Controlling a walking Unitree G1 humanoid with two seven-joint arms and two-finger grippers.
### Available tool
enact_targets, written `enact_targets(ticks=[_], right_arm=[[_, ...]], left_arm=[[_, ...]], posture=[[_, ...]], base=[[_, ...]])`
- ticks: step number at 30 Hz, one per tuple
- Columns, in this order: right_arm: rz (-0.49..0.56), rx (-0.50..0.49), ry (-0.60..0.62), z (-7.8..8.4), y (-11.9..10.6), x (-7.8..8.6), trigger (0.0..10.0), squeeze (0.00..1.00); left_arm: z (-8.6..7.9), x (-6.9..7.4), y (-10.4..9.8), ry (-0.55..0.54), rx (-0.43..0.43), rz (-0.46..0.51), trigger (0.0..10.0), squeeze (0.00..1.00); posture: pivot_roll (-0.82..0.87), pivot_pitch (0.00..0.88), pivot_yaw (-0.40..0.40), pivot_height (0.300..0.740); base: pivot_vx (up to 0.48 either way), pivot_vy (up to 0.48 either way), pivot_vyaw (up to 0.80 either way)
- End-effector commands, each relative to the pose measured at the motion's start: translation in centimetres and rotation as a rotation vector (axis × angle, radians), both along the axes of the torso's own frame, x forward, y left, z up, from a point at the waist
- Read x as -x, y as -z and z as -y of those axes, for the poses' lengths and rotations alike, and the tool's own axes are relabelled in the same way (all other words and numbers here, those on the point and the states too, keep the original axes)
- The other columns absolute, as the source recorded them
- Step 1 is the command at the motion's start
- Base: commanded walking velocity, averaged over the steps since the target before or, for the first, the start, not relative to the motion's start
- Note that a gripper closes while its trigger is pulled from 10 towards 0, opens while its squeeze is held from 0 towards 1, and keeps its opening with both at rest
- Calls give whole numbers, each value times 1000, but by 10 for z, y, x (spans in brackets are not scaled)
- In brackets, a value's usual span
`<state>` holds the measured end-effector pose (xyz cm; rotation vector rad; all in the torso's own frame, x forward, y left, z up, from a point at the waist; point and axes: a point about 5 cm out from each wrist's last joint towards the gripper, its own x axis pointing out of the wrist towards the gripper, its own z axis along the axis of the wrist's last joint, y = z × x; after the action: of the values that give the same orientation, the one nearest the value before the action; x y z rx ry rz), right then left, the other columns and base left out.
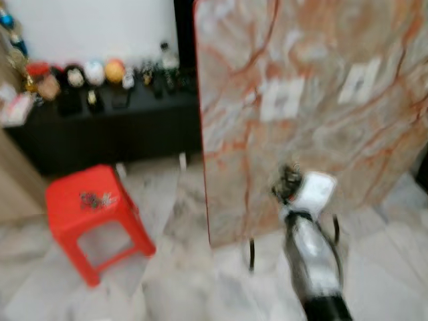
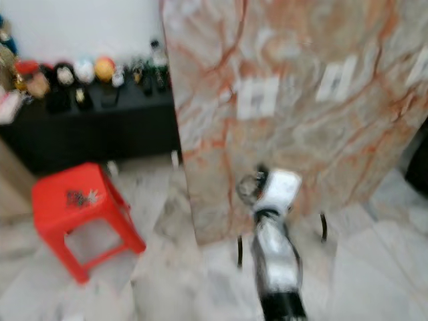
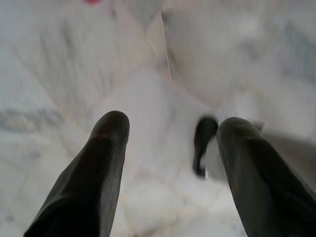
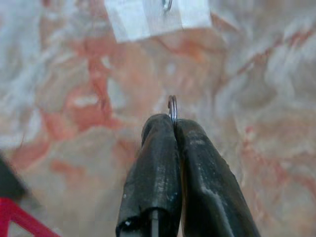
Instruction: Hang keys on a hook
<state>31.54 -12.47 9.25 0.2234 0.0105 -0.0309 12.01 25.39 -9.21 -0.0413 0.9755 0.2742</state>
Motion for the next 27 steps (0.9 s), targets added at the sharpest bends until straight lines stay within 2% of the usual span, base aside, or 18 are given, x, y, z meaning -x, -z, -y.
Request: enact_targets(ticks=[1, 8, 20, 24, 26, 27], right_arm=[[-7, 2, 32, 10, 2, 0, 10000, 0], [-7, -2, 28, 9, 1, 1, 10000, 0], [0, 7, 65, 15, -1, 1, 10000, 0], [25, 53, 72, 15, -5, -1, 10000, 0], [64, 138, 53, 13, -11, -2, 10000, 0], [64, 138, 53, 13, -11, -2, 10000, 0]], left_arm=[[3, -2, 1, -11, 11, 0, 10000, 0], [0, -1, 0, -30, 5, -3, 10000, 0], [-3, -2, -1, -29, 5, -4, 10000, 0], [-3, -1, -1, -29, 4, -2, 10000, 0], [-4, -1, -1, -25, 0, -4, 10000, 0], [-4, -1, -1, -25, 0, -4, 10000, 0]], posture=[[-48, 0, -18, 740], [-52, 0, -21, 740], [-62, 0, -14, 740], [-60, 0, -14, 740], [-60, 0, -15, 740], [-60, 0, -15, 740]], base=[[334, 0, 0], [319, 0, 0], [0, 0, 0], [0, 0, 0], [0, 0, 0], [0, 0, 0]])
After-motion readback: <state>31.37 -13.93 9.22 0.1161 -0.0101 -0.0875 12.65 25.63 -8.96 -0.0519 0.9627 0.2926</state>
